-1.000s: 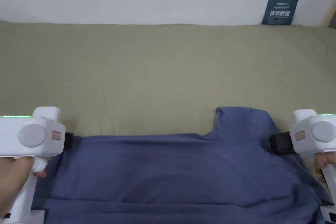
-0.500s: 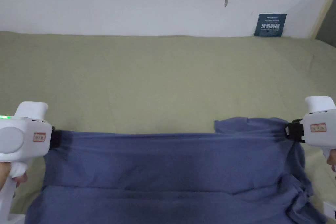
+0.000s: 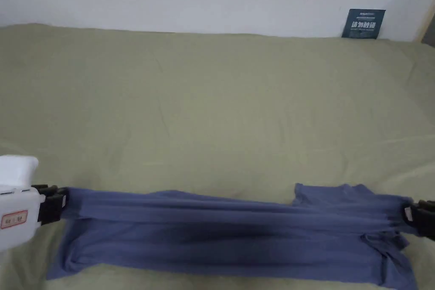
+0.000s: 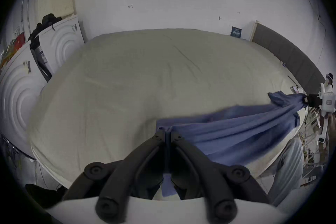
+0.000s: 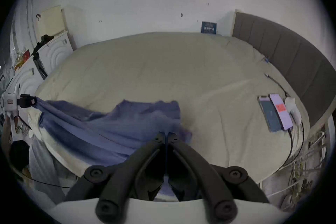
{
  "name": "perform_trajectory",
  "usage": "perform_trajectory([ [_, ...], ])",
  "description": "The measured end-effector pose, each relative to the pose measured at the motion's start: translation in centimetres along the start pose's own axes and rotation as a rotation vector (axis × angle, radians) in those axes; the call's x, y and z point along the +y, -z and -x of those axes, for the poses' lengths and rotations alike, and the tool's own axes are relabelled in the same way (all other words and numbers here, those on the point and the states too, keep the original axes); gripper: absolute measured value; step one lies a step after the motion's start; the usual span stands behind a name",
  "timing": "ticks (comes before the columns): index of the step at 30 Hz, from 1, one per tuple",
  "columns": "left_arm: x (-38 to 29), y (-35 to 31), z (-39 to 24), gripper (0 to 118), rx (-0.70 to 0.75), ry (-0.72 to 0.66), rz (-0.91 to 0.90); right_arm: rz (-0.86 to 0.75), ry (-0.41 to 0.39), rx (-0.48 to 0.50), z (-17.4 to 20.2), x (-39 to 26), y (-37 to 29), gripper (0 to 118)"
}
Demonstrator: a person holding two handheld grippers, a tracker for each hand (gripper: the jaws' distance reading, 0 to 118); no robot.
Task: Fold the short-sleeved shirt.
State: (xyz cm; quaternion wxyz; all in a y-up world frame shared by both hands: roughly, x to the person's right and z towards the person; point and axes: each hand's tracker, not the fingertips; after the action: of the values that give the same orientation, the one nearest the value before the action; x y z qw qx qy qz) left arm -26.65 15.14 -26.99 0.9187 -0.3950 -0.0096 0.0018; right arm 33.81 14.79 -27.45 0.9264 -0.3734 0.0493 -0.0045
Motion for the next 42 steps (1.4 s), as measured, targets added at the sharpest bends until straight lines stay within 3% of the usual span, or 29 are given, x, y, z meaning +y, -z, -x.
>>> perform_trajectory([
  [12,-3.4,1.6,-1.0,9,0.031,0.000,0.107,0.105,-0.005,-0.031,-0.1,-3.8,2.6,3],
  [13,-3.4,1.6,-1.0,32,0.030,-0.004,0.104,0.104,0.000,-0.030,-0.3,-4.0,2.7,14],
  [14,-3.3,1.5,-1.0,69,0.030,-0.012,0.096,0.102,0.008,-0.032,-0.4,-3.8,2.5,40],
  [15,-3.2,1.3,-1.0,105,0.041,-0.015,0.092,0.100,0.018,-0.052,-0.2,-3.5,2.2,79],
  [16,-3.1,1.1,-0.9,118,0.042,-0.019,0.086,0.091,0.032,-0.073,-0.1,-3.2,1.9,117],
  [18,-2.5,0.0,-1.3,118,0.055,-0.048,0.005,0.032,0.053,-0.050,1.1,-2.5,0.4,110],
  [19,-2.2,-0.5,-1.5,117,0.045,-0.059,-0.002,-0.105,0.073,-0.072,1.5,-2.1,-0.5,112],
  [21,-1.3,-1.3,-2.5,113,0.039,-0.097,-0.042,-0.072,0.047,-0.068,3.6,-1.1,-0.6,114],
  [22,-1.0,-1.5,-3.0,103,0.036,-0.096,-0.053,-0.110,0.035,-0.068,4.7,-0.8,-0.8,111],
  [23,-0.6,-1.7,-3.8,88,0.034,-0.088,-0.079,-0.147,0.023,-0.067,6.2,-0.4,-0.9,100],
  [24,-0.3,-1.9,-4.6,65,0.044,-0.072,-0.120,-0.175,0.014,-0.069,7.7,-0.2,-0.8,77],
  [25,0.0,-1.9,-5.4,18,0.066,-0.058,-0.147,-0.212,0.017,-0.068,9.1,0.2,-1.1,25],
  [26,0.3,-1.7,-6.2,0,0.081,-0.037,-0.166,-0.255,0.019,-0.066,10.6,0.3,-0.9,0],
  [29,0.5,-0.3,-7.8,0,0.110,-0.042,-0.212,-0.328,0.004,-0.136,14.8,0.4,0.9,0],
  [34,0.3,1.1,-7.9,0,0.077,-0.045,-0.202,-0.312,-0.025,-0.086,18.8,0.0,2.3,0],
  [36,0.4,0.7,-7.0,0,0.046,-0.055,-0.189,-0.359,-0.062,-0.119,19.8,-0.3,2.3,0],
  [42,2.1,0.5,0.0,0,-0.301,-0.254,0.035,-0.420,-0.133,-0.131,22.6,-0.2,1.4,0],
])
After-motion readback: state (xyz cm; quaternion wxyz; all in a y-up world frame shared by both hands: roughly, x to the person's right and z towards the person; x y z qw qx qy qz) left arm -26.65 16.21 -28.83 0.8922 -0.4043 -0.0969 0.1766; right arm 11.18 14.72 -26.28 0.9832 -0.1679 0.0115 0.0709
